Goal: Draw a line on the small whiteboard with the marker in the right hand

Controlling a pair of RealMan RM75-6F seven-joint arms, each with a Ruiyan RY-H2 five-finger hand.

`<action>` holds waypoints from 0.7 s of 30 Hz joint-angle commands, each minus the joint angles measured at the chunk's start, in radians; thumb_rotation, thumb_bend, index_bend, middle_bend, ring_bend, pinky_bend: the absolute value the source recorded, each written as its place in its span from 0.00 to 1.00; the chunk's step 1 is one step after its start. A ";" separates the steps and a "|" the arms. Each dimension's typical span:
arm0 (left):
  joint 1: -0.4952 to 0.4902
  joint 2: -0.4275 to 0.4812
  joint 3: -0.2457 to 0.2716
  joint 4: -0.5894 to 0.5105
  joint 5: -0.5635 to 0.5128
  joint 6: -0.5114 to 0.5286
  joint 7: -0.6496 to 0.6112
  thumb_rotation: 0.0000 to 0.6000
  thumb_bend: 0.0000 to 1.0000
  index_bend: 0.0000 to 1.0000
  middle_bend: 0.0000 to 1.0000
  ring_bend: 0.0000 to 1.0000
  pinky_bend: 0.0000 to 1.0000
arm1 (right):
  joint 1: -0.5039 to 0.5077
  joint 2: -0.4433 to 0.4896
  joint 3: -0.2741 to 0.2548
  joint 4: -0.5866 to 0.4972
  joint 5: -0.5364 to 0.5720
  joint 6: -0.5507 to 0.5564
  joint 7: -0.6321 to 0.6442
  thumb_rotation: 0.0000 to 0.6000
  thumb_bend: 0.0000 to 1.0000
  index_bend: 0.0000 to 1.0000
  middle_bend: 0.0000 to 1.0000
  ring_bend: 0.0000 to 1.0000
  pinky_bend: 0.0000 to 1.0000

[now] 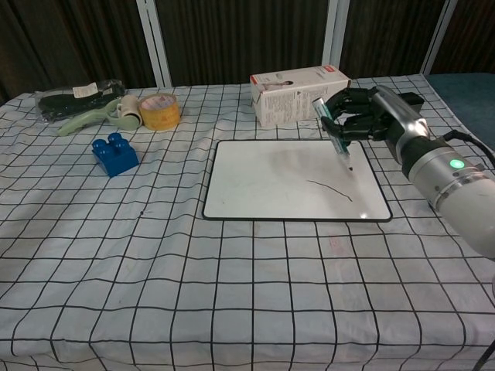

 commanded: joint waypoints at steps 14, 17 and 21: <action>-0.004 0.005 -0.002 0.004 -0.008 -0.008 -0.016 1.00 0.41 0.00 0.00 0.00 0.02 | 0.099 -0.177 0.009 0.327 0.006 -0.065 0.039 1.00 0.37 1.00 0.65 0.62 0.59; -0.004 0.005 -0.001 0.004 -0.006 -0.007 -0.015 1.00 0.41 0.00 0.00 0.00 0.02 | 0.103 -0.189 0.005 0.347 0.001 -0.065 0.055 1.00 0.36 1.00 0.65 0.62 0.59; -0.005 0.004 0.001 0.004 -0.006 -0.010 -0.012 1.00 0.41 0.00 0.00 0.00 0.02 | 0.107 -0.201 -0.001 0.364 -0.004 -0.066 0.067 1.00 0.37 1.00 0.65 0.62 0.59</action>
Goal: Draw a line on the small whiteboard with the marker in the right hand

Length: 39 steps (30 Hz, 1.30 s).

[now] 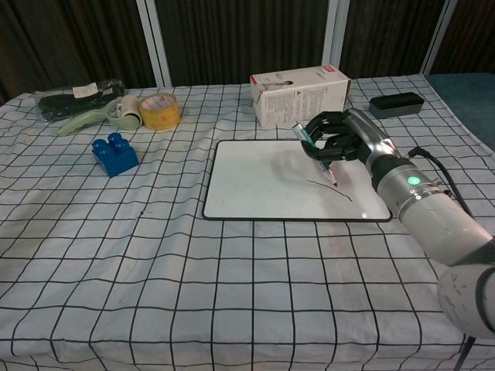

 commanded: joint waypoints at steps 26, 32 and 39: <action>0.009 0.000 0.002 -0.001 -0.015 0.000 0.005 1.00 0.41 0.00 0.00 0.00 0.02 | 0.015 -0.007 -0.008 0.131 0.002 -0.045 0.047 1.00 0.37 1.00 0.65 0.62 0.59; 0.005 -0.005 -0.003 0.001 -0.032 -0.016 0.010 1.00 0.41 0.00 0.00 0.00 0.02 | 0.035 0.001 0.003 0.181 0.011 -0.065 0.062 1.00 0.37 1.00 0.65 0.62 0.59; -0.002 -0.008 -0.010 0.002 -0.045 -0.029 0.012 1.00 0.41 0.00 0.00 0.00 0.02 | 0.043 0.045 0.015 0.155 0.009 -0.018 0.121 1.00 0.37 1.00 0.65 0.63 0.59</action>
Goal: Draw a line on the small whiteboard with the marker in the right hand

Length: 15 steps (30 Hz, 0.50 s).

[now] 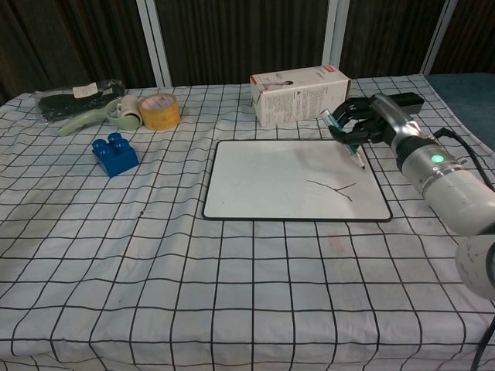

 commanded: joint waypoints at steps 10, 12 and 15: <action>-0.003 -0.003 0.003 -0.005 0.010 -0.001 0.008 1.00 0.41 0.00 0.00 0.00 0.02 | -0.104 0.267 -0.175 -0.175 -0.172 0.182 -0.247 1.00 0.37 1.00 0.65 0.63 0.58; -0.002 -0.003 0.004 -0.008 0.013 0.002 0.010 1.00 0.41 0.00 0.00 0.00 0.02 | -0.131 0.333 -0.234 -0.211 -0.214 0.176 -0.361 1.00 0.37 1.00 0.65 0.63 0.58; -0.001 -0.004 0.007 -0.010 0.017 0.006 0.014 1.00 0.41 0.00 0.00 0.00 0.02 | -0.169 0.397 -0.298 -0.230 -0.259 0.185 -0.505 1.00 0.37 1.00 0.65 0.63 0.58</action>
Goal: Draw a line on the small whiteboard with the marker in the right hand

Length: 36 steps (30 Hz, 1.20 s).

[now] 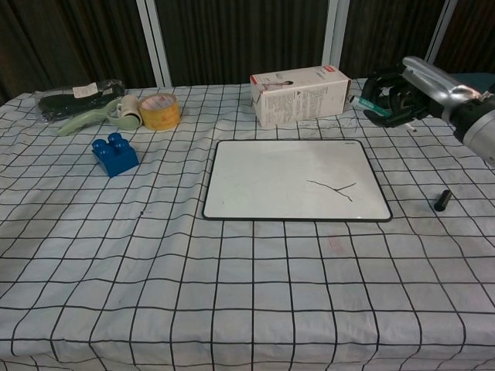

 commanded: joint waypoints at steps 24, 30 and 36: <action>-0.002 -0.008 0.005 -0.002 0.001 -0.008 0.011 1.00 0.41 0.00 0.00 0.00 0.03 | -0.121 0.055 -0.204 0.119 -0.120 -0.113 -0.259 1.00 0.37 0.26 0.25 0.22 0.36; 0.006 -0.005 0.006 -0.003 0.005 0.009 0.002 1.00 0.41 0.00 0.00 0.00 0.03 | -0.137 0.076 -0.197 0.076 -0.115 -0.078 -0.227 1.00 0.36 0.11 0.17 0.17 0.31; 0.017 0.001 0.007 -0.004 0.016 0.036 -0.007 1.00 0.41 0.00 0.00 0.00 0.03 | -0.203 0.183 -0.163 -0.117 -0.097 0.086 -0.175 1.00 0.34 0.07 0.11 0.11 0.27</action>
